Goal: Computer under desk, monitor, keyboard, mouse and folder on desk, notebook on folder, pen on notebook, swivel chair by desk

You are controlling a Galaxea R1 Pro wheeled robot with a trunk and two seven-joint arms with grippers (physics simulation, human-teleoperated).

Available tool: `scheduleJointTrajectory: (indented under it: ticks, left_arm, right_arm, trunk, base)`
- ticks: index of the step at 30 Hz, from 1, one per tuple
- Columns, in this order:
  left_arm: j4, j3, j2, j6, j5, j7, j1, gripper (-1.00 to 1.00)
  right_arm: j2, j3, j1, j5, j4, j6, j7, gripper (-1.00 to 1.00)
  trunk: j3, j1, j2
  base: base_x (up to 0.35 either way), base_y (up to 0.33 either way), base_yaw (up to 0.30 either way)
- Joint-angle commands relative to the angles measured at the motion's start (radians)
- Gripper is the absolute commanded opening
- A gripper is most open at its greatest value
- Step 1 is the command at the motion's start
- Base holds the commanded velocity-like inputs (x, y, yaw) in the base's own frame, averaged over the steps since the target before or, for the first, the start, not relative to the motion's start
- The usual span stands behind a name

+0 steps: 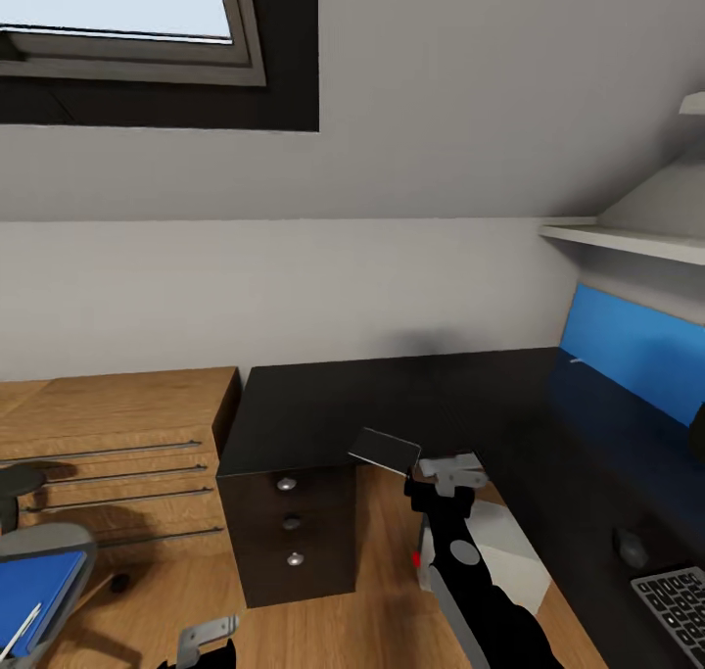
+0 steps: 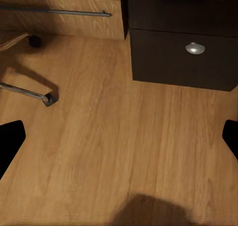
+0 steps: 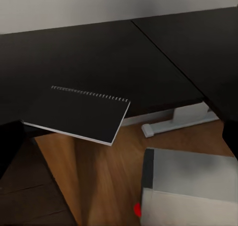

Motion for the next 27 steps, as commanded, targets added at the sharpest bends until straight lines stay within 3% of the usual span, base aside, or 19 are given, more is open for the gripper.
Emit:
scheduleJointTrajectory:
  ticks: [1, 4, 8, 17, 27]
  left_arm:
    - [0.002, -0.002, 0.001, -0.009, 0.002, 0.007, -0.001, 1.00]
    - [0.047, -0.002, 0.001, -0.085, 0.001, 0.007, -0.001, 1.00]
    - [0.076, -0.002, 0.001, -0.116, -0.001, 0.007, -0.001, 1.00]
    - [0.084, 0.007, 0.002, -0.124, 0.002, 0.008, -0.001, 1.00]
    - [0.087, 0.014, 0.003, -0.123, 0.008, 0.008, -0.001, 1.00]
  right_arm:
    - [0.000, 0.007, -0.001, -0.004, -0.001, 0.005, -0.008, 1.00]
    - [0.001, 0.025, -0.001, -0.004, 0.000, 0.005, -0.012, 1.00]
    - [0.000, 0.054, -0.001, -0.005, -0.001, 0.005, -0.014, 1.00]
    - [-0.001, 0.087, -0.001, -0.006, -0.002, 0.006, -0.009, 1.00]
    - [-0.002, 0.096, -0.001, -0.006, -0.004, 0.005, -0.011, 1.00]
  trunk:
    - [-0.001, 0.000, -0.001]
    - [-0.001, 0.000, -0.001]
    - [-0.001, 0.000, -0.001]
    - [-0.001, 0.000, -0.001]
    - [-0.001, 0.000, -0.001]
  base:
    - [-0.003, 0.000, 0.059]
    - [-0.002, 0.000, 0.156]
    - [0.000, 0.000, 0.111]
    - [0.000, 0.000, 0.004]
    - [0.000, 0.000, 0.000]
